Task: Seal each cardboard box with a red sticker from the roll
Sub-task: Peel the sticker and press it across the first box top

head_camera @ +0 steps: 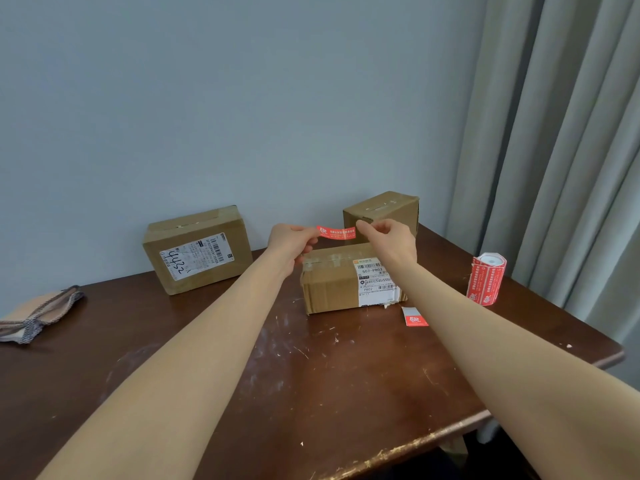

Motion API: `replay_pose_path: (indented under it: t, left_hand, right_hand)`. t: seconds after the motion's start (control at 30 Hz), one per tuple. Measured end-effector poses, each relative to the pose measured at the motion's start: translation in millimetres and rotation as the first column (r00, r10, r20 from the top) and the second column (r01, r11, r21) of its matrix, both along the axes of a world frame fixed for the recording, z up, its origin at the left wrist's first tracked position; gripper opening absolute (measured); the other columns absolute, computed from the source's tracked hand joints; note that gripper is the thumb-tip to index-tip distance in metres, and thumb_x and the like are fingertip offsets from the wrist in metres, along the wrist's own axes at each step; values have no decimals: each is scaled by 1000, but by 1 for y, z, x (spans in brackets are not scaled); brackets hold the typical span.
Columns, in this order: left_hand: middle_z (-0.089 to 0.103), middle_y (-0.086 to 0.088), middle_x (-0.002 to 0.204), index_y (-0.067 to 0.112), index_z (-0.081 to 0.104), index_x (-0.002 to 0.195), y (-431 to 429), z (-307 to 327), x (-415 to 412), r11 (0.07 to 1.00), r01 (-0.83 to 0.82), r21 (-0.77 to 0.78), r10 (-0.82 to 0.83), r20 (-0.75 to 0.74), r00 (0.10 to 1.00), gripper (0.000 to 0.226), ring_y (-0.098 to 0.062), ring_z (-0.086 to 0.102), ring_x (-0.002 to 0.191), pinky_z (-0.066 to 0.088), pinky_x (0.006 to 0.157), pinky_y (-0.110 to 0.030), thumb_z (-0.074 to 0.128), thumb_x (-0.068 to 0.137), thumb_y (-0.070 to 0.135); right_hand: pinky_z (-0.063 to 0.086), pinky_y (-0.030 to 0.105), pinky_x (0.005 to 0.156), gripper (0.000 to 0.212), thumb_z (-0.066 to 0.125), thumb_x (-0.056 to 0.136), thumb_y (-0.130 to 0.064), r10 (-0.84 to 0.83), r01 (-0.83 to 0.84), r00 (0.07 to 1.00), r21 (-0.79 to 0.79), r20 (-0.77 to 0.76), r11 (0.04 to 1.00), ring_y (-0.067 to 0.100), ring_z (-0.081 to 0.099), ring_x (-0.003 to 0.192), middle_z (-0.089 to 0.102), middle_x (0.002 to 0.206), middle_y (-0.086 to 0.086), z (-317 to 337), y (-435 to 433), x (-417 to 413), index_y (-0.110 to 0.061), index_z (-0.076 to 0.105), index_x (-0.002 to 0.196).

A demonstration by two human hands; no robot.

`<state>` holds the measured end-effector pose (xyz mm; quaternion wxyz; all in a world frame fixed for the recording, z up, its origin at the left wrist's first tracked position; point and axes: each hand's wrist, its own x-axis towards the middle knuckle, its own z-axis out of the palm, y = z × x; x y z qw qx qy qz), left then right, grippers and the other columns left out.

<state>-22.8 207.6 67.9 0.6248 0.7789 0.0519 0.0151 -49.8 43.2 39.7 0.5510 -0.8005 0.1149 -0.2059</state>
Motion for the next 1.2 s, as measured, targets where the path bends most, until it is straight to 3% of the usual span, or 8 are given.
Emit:
replay_pose_path:
  t: [0.23, 0.53, 0.67, 0.73, 0.8, 0.9, 1.0, 1.2]
  left_hand:
    - [64, 1, 77, 7, 66, 100, 3, 1, 1, 1000, 2, 28, -3, 11, 1000, 21, -7, 53, 62, 42, 50, -18, 70, 84, 20]
    - [64, 2, 75, 6, 67, 104, 11, 0, 2, 999, -5, 38, 5, 6, 1000, 23, -7, 53, 62, 42, 53, -19, 68, 85, 20]
    - [65, 4, 74, 8, 68, 99, 17, -5, 5, 994, -33, 103, 28, 51, 998, 20, -7, 53, 63, 41, 53, -20, 67, 86, 23]
    - [65, 4, 73, 10, 69, 93, 20, -9, 6, 986, -45, 160, 32, 85, 996, 18, -8, 54, 64, 42, 56, -21, 67, 85, 25]
    - [66, 2, 74, 13, 70, 81, 22, -13, 7, 974, -53, 221, 31, 102, 994, 16, -11, 56, 65, 44, 62, -25, 67, 84, 28]
    - [70, -4, 80, 19, 67, 69, 23, -21, 10, 942, -57, 330, 24, 104, 994, 20, -18, 58, 70, 47, 67, -31, 66, 83, 33]
    - [70, -3, 85, 16, 70, 82, 22, -27, 11, 891, -57, 451, 8, 109, 994, 22, -19, 63, 79, 52, 75, -33, 63, 87, 37]
    - [65, 3, 87, 22, 69, 99, 16, -29, 5, 747, -100, 657, 17, 131, 991, 23, -17, 57, 80, 40, 61, -26, 55, 92, 40]
  right_hand:
    - [41, 29, 71, 33, 68, 83, -45, 53, -41, 994, 121, -100, 992, 12, 49, 83, 56, 91, -5, 5, 4, 4, -16, 65, 99]
    - [50, 33, 75, 17, 67, 88, -27, 72, -68, 988, 33, -135, 997, 9, 52, 72, 65, 99, 1, 10, 14, 14, -15, 71, 99]
    - [52, 48, 92, 27, 62, 88, -21, 55, -55, 989, 1, -138, 998, 33, 65, 98, 67, 112, 18, 10, 17, 13, 4, 70, 96]
    - [55, 43, 74, 27, 59, 87, -19, 74, -81, 986, -41, -152, 996, 27, 58, 67, 68, 86, 22, 10, 17, 13, 4, 69, 76]
    - [38, 33, 58, 38, 58, 85, -19, 85, -102, 982, -95, -170, 990, 18, 32, 51, 53, 63, 8, 8, 17, 16, -13, 47, 50]
    - [35, 32, 59, 35, 55, 86, -20, 75, -118, 978, -215, -197, 969, 17, 31, 51, 44, 60, 1, 6, 17, 17, -18, 42, 53]
    - [36, 30, 58, 36, 52, 87, -20, 53, -124, 972, -312, -228, 942, 18, 34, 51, 38, 52, -2, 2, 16, 19, -16, 41, 54]
    - [31, 25, 52, 36, 51, 89, -22, 23, -138, 962, -411, -272, 901, 17, 35, 47, 37, 50, -2, -4, 14, 27, -13, 41, 55]
